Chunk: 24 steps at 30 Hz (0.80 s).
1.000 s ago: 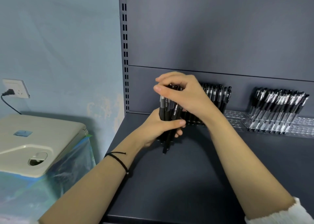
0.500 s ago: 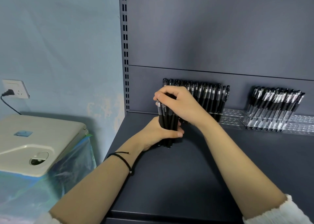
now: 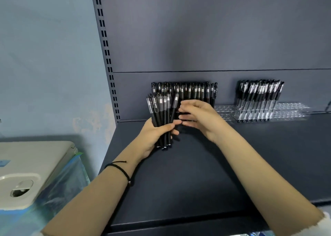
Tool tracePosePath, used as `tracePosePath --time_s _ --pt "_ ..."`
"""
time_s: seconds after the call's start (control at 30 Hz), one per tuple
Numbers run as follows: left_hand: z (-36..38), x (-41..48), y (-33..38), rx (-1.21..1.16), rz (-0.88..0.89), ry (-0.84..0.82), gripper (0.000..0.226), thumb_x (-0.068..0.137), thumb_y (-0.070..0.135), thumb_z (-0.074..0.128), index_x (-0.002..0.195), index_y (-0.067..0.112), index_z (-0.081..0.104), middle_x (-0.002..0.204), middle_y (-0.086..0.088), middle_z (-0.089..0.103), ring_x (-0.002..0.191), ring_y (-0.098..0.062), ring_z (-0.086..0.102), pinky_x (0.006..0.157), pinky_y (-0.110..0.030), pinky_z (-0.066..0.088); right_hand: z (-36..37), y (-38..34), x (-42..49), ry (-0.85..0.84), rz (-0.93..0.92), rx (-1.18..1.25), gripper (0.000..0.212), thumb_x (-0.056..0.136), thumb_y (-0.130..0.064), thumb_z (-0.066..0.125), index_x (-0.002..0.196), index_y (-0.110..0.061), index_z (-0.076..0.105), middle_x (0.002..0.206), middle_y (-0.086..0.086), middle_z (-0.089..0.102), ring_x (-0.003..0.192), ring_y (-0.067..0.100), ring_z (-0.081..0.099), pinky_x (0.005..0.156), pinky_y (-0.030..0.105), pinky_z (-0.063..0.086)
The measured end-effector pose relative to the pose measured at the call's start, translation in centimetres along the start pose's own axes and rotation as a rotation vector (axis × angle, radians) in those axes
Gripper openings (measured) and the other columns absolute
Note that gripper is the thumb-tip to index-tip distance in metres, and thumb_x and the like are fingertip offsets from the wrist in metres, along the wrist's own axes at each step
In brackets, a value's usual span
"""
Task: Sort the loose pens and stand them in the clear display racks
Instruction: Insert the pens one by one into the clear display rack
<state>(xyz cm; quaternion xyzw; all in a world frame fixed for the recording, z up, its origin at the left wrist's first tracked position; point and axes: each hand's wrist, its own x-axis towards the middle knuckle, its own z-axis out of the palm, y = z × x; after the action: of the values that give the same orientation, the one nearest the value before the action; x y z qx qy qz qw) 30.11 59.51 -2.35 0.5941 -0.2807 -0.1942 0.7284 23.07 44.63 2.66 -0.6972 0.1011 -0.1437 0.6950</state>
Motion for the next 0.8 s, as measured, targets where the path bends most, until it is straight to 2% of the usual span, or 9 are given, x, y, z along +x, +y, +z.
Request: tracePosePath --time_s 0.07,0.17,0.23,0.27,0.33,0.53,0.6,0.73,0.8 --pt "1.5 0.5 0.2 0.016 0.009 0.017 0.027 0.089 -0.006 0.061 0.114 0.005 0.065 0.101 -0.008 0.074 0.074 -0.018 0.073 0.064 -0.024 0.055 -1.4 0.4 -0.3 -0.048 0.019 0.005 0.016 0.092 -0.013 0.064 0.108 -0.015 0.063 0.096 0.002 0.066 0.09 0.014 0.065 0.073 0.027 0.054" --pt "4.8 1.4 0.4 0.03 0.005 0.006 0.029 0.088 -0.007 0.061 0.114 0.005 0.064 0.1 -0.009 0.075 0.08 -0.022 0.074 0.065 -0.025 0.057 -4.0 0.1 -0.3 0.026 -0.051 -0.001 0.009 0.092 -0.008 0.063 0.097 -0.015 0.064 0.084 0.001 0.067 0.082 0.014 0.066 0.066 0.024 0.05" --pt "7.0 2.2 0.5 0.019 0.014 0.003 0.03 0.088 -0.006 0.062 0.115 0.004 0.063 0.098 -0.008 0.075 0.081 -0.022 0.074 0.066 -0.027 0.058 -5.8 0.1 -0.2 0.04 -0.08 -0.017 0.004 0.092 -0.01 0.062 0.091 -0.01 0.066 0.076 -0.001 0.065 0.075 0.013 0.065 0.066 0.024 0.05" --pt "8.0 2.5 0.5 0.016 0.021 0.007 0.029 0.088 -0.005 0.063 0.116 0.003 0.063 0.096 -0.006 0.074 0.08 -0.021 0.074 0.065 -0.026 0.057 -6.8 0.1 -0.1 0.03 -0.09 -0.031 0.01 0.093 -0.013 0.063 0.091 -0.005 0.068 0.074 0.001 0.064 0.076 0.016 0.065 0.068 0.026 0.051" --pt "10.0 3.3 0.3 -0.003 0.031 0.029 0.029 0.088 -0.004 0.063 0.116 0.004 0.063 0.093 -0.005 0.075 0.08 -0.019 0.074 0.062 -0.025 0.056 -8.8 0.2 0.1 0.012 -0.097 -0.084 0.02 0.092 -0.019 0.065 0.095 0.0 0.071 0.077 0.004 0.064 0.082 0.021 0.066 0.074 0.031 0.051" --pt "15.0 5.2 -0.6 -0.138 0.042 0.109 0.021 0.089 -0.008 0.06 0.107 0.002 0.066 0.096 -0.014 0.074 0.087 -0.023 0.073 0.071 -0.028 0.06 -14.7 0.3 1.6 -0.065 -0.101 -0.169 0.006 0.089 -0.015 0.068 0.091 -0.019 0.072 0.089 0.004 0.073 0.084 0.017 0.066 0.074 0.031 0.05" --pt "16.2 5.6 -0.8 -0.097 0.037 0.126 0.024 0.088 -0.009 0.061 0.111 0.0 0.065 0.1 -0.016 0.072 0.088 -0.023 0.073 0.073 -0.03 0.061 -16.0 0.1 2.3 -0.092 -0.091 -0.141 0.007 0.088 -0.014 0.069 0.089 -0.02 0.072 0.085 0.004 0.073 0.083 0.017 0.066 0.07 0.029 0.05" --pt "17.4 6.2 -1.0 0.001 0.039 0.11 0.025 0.086 -0.009 0.063 0.107 0.004 0.067 0.099 -0.014 0.073 0.092 -0.026 0.072 0.079 -0.034 0.06 -17.4 -0.1 3.7 -0.123 -0.117 -0.13 0.007 0.087 -0.014 0.07 0.091 -0.02 0.072 0.085 0.002 0.072 0.082 0.016 0.066 0.078 0.035 0.054" --pt "17.3 6.7 -1.0 0.032 0.045 0.114 0.026 0.084 -0.009 0.065 0.105 0.005 0.067 0.103 -0.015 0.073 0.097 -0.028 0.071 0.084 -0.036 0.059 -17.7 0.2 4.3 -0.129 -0.14 -0.101 0.01 0.09 -0.013 0.067 0.098 -0.016 0.071 0.085 0.001 0.071 0.078 0.013 0.066 0.069 0.028 0.054"
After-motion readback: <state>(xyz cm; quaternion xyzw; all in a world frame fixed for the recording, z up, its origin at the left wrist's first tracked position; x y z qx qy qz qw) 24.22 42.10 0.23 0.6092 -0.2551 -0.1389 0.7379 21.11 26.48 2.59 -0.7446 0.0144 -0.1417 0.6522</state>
